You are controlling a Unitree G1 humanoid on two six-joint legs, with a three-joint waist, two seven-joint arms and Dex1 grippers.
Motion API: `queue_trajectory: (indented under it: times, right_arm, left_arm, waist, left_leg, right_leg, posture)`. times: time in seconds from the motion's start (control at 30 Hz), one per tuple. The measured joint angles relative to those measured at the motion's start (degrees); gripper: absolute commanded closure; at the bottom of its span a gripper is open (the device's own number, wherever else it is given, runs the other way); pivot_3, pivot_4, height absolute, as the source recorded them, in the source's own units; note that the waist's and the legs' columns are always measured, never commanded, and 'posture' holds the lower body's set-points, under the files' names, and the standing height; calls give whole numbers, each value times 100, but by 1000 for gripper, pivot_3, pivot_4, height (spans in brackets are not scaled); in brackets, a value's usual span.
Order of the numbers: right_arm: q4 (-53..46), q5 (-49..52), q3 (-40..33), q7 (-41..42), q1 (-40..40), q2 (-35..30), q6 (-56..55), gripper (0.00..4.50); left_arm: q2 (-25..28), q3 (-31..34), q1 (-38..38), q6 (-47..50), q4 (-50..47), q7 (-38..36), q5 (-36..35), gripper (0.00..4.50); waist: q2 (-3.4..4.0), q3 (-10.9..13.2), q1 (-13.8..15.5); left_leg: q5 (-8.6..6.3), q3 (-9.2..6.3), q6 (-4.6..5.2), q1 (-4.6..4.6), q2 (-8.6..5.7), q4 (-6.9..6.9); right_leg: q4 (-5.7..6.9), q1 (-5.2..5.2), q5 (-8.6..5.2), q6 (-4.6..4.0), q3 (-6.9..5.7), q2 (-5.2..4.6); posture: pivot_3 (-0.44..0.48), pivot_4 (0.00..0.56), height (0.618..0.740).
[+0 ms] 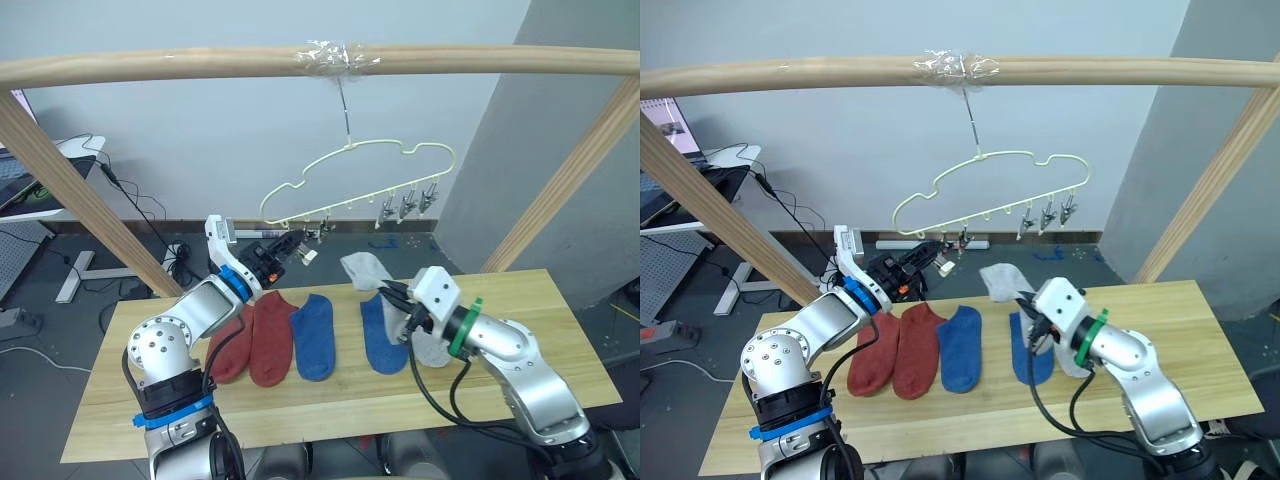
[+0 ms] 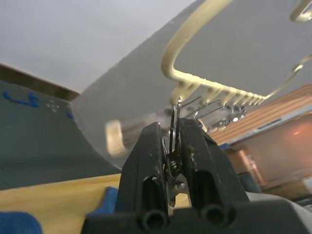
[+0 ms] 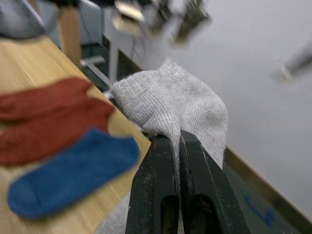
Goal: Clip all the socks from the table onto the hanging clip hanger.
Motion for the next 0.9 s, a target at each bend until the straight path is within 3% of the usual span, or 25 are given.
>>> queue_trajectory:
  times: [0.47,0.9]
  right_arm:
    - [-15,219,266,102,-189,359,173,4483]
    - [-143,319,289,124,-251,338,184,4483]
  left_arm:
    - [203,-232,149,-159,-1,510,-1081,4339]
    - [506,-533,260,-517,16,621,-1478,4339]
  waist:
    - [-10,6,56]
    - [-13,10,94]
  left_leg:
    - [-4,1,-4,-4,-2,-2]
    - [-4,1,-4,-5,-2,-4]
  right_leg:
    - [-4,-3,-1,-2,2,-2]
    - [-6,-4,-1,-4,1,-2]
  posture:
    - [-61,153,740]
    - [-66,156,740]
